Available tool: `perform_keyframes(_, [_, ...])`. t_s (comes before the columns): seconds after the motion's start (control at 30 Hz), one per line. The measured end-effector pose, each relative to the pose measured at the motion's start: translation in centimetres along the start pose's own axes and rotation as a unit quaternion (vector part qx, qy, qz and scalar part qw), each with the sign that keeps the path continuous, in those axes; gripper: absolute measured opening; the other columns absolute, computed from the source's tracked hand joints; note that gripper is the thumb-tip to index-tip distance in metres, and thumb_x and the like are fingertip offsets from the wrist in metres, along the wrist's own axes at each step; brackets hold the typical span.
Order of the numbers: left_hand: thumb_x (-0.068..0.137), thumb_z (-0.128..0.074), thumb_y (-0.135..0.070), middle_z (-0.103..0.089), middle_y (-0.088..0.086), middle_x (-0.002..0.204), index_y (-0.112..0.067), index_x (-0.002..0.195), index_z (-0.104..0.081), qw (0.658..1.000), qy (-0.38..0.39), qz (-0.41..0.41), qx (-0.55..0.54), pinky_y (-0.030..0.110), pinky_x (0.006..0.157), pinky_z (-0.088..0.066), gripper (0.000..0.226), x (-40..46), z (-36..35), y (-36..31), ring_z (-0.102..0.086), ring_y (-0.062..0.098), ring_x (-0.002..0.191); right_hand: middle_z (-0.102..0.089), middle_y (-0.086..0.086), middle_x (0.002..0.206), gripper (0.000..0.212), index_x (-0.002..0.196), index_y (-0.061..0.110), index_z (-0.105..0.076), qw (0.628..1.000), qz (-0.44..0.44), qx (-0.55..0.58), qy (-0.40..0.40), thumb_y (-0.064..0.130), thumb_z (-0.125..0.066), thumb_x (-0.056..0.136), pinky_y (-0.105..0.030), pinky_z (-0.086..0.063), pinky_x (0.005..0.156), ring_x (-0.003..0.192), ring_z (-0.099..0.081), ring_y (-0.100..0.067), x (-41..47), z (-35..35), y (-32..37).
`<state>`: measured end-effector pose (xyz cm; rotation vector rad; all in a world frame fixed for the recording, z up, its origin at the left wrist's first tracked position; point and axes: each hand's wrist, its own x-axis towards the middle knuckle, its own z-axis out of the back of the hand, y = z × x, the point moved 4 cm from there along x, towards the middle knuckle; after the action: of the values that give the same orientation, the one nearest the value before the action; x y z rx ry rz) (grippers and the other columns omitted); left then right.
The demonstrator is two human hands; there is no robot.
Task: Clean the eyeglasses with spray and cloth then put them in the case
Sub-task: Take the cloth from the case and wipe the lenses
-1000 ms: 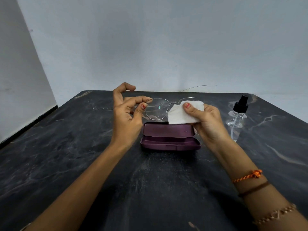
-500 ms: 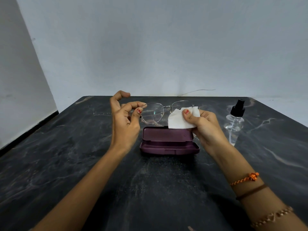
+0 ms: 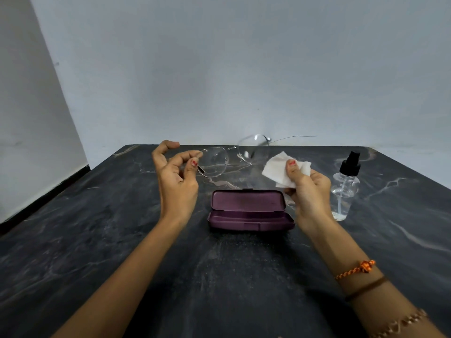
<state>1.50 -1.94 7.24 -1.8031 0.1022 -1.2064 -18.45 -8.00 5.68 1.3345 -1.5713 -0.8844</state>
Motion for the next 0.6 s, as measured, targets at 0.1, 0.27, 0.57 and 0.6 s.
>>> perform_keyframes(0.1, [0.087, -0.048, 0.005, -0.046, 0.021, 0.117, -0.03, 0.087, -0.044, 0.997, -0.043, 0.027, -0.062, 0.002, 0.07, -0.042, 0.035, 0.4, 0.6, 0.7, -0.057, -0.002, 0.082, -0.064, 0.002, 0.067, 0.017, 0.072, 0.013, -0.062, 1.0, -0.016, 0.015, 0.016, 0.017, -0.057, 0.088, -0.014, -0.049, 0.045, 0.051, -0.062, 0.0, 0.0, -0.2, -0.3])
perform_keyframes(0.27, [0.087, -0.048, 0.005, -0.046, -0.021, 0.093, 0.008, 0.109, -0.045, 0.994, -0.066, 0.043, -0.079, -0.002, 0.071, -0.04, 0.022, 0.4, 0.5, 1.7, -0.055, -0.018, 0.076, -0.071, 0.002, 0.073, 0.006, 0.083, 0.013, -0.064, 0.994, -0.053, 0.048, 0.077, 0.014, -0.059, 0.083, -0.016, -0.052, 0.051, 0.063, -0.068, -0.006, -1.0, -2.0, -1.8])
perform_keyframes(0.57, [0.086, -0.053, -0.001, -0.041, 0.0, 0.112, -0.041, 0.077, -0.057, 0.998, -0.029, 0.015, -0.059, 0.0, 0.07, -0.04, 0.042, -1.9, -1.4, -0.8, -0.053, 0.012, 0.085, -0.072, 0.001, 0.073, 0.014, 0.081, 0.015, -0.063, 0.983, -0.12, 0.123, 0.063, 0.021, -0.053, 0.088, -0.018, -0.054, 0.052, 0.065, -0.068, -0.011, -2.4, -3.3, -4.0])
perform_keyframes(0.6, [0.086, -0.053, -0.002, -0.04, -0.004, 0.11, -0.042, 0.077, -0.057, 0.999, -0.026, 0.011, -0.046, 0.0, 0.071, -0.04, 0.041, -2.1, -1.5, -0.8, -0.053, 0.014, 0.088, -0.073, 0.003, 0.068, 0.015, 0.082, 0.015, -0.063, 0.98, -0.125, 0.141, 0.069, 0.022, -0.052, 0.089, -0.018, -0.055, 0.051, 0.063, -0.069, -0.009, -2.5, -3.5, -4.0])
